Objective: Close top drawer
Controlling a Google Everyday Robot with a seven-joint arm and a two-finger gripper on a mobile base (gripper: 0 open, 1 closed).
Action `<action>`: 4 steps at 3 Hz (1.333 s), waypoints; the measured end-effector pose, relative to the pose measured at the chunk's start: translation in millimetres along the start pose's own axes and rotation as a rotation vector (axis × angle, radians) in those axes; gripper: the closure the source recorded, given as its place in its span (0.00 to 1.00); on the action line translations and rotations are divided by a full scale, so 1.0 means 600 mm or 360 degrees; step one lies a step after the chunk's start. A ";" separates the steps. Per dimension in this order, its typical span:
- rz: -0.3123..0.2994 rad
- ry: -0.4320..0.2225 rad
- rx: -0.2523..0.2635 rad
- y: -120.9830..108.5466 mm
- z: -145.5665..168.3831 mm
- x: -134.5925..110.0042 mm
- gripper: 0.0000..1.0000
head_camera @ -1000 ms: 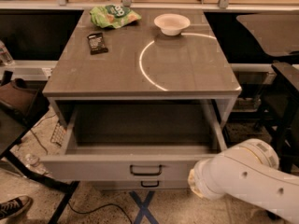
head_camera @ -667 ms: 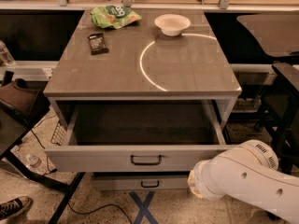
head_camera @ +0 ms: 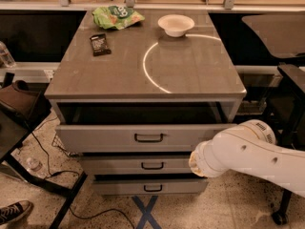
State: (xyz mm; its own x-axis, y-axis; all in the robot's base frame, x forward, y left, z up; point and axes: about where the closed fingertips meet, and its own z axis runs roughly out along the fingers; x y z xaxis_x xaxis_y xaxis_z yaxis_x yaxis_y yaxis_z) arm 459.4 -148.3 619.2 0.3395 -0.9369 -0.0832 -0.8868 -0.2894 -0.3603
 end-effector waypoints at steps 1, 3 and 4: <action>-0.0002 -0.0002 0.0006 -0.003 0.000 0.001 1.00; -0.0039 -0.0043 0.0094 -0.072 0.017 0.027 1.00; -0.0046 -0.0065 0.0143 -0.110 0.029 0.042 1.00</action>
Offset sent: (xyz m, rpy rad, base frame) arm 0.0352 -0.0006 0.0064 0.0378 -0.0538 0.0185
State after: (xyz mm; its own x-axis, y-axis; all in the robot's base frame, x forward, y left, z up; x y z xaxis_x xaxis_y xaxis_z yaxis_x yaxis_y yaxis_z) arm 531.7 -149.4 624.4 0.3787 -0.9191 -0.1087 -0.8455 -0.2958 -0.4445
